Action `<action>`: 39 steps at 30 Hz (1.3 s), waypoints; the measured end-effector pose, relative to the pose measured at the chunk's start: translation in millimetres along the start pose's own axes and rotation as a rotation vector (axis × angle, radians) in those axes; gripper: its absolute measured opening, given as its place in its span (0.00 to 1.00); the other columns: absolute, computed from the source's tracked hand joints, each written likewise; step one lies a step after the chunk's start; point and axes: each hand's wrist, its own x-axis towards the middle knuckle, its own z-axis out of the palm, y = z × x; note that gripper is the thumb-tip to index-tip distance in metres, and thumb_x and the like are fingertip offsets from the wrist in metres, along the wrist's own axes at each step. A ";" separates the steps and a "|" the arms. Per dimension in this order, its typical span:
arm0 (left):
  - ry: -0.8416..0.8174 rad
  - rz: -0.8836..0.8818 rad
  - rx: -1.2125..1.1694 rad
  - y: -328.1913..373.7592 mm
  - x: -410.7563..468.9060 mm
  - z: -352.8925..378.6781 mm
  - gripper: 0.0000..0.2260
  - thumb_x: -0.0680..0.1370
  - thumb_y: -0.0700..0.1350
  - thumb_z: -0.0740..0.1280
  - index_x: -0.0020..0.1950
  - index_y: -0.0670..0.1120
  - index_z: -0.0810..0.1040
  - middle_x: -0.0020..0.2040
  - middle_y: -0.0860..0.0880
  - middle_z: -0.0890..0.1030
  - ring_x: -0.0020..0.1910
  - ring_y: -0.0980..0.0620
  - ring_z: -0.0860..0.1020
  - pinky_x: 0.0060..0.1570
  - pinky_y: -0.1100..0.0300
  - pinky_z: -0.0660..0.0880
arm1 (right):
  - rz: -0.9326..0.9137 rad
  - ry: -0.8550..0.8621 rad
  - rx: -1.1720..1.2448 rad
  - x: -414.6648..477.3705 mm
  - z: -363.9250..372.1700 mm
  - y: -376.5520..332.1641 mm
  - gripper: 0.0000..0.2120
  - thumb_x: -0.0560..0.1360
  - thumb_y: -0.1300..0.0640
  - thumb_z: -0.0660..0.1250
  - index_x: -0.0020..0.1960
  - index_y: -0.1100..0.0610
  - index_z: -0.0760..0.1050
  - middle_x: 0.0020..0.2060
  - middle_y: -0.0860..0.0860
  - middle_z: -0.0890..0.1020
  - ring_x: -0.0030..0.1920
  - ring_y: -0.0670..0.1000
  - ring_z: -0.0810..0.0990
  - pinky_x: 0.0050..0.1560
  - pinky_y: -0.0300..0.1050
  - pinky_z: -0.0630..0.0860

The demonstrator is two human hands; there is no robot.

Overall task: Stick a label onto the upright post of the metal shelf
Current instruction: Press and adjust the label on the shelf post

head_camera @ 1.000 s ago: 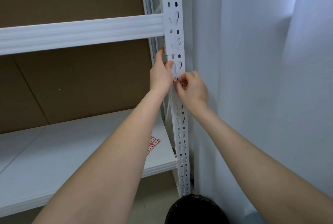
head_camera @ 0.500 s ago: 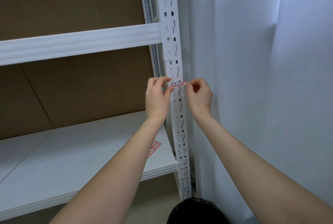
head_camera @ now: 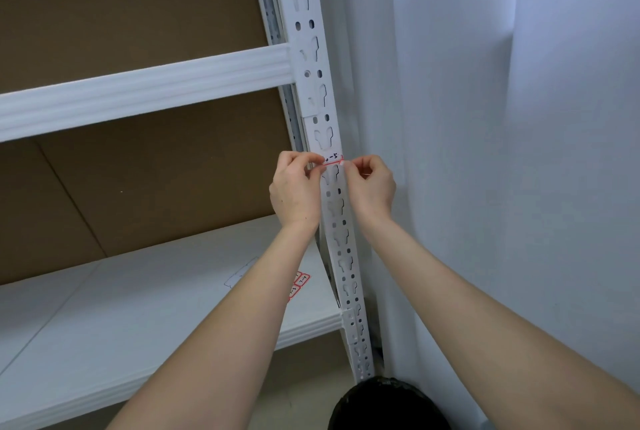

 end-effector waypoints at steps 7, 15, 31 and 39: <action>0.003 0.042 0.143 1.4 5.5 2.3 0.04 0.77 0.46 0.67 0.45 0.48 0.80 0.51 0.51 0.75 0.39 0.48 0.77 0.35 0.60 0.67 | 0.000 -0.001 -0.013 -0.5 3.3 2.3 0.04 0.74 0.56 0.65 0.41 0.55 0.73 0.35 0.45 0.77 0.38 0.47 0.75 0.42 0.40 0.70; 0.034 0.150 0.285 -1.3 3.8 2.4 0.06 0.79 0.46 0.64 0.47 0.45 0.79 0.53 0.50 0.73 0.36 0.52 0.72 0.33 0.61 0.63 | 0.000 -0.003 0.004 -0.3 2.2 4.2 0.05 0.74 0.56 0.66 0.39 0.54 0.73 0.33 0.43 0.76 0.36 0.45 0.74 0.38 0.37 0.69; 0.016 0.134 0.170 -8.6 4.8 1.4 0.04 0.77 0.47 0.67 0.46 0.48 0.80 0.49 0.52 0.78 0.38 0.52 0.75 0.36 0.61 0.69 | 0.024 0.002 0.049 -0.2 1.1 5.9 0.10 0.73 0.57 0.66 0.35 0.49 0.70 0.33 0.46 0.78 0.42 0.54 0.82 0.48 0.49 0.78; -0.057 -0.227 -0.080 -26.3 -11.7 1.8 0.13 0.81 0.48 0.58 0.44 0.47 0.79 0.37 0.50 0.82 0.34 0.51 0.81 0.38 0.58 0.78 | 0.082 -0.115 0.071 -5.5 -4.2 12.0 0.07 0.77 0.57 0.64 0.40 0.56 0.73 0.32 0.47 0.76 0.30 0.46 0.75 0.37 0.43 0.79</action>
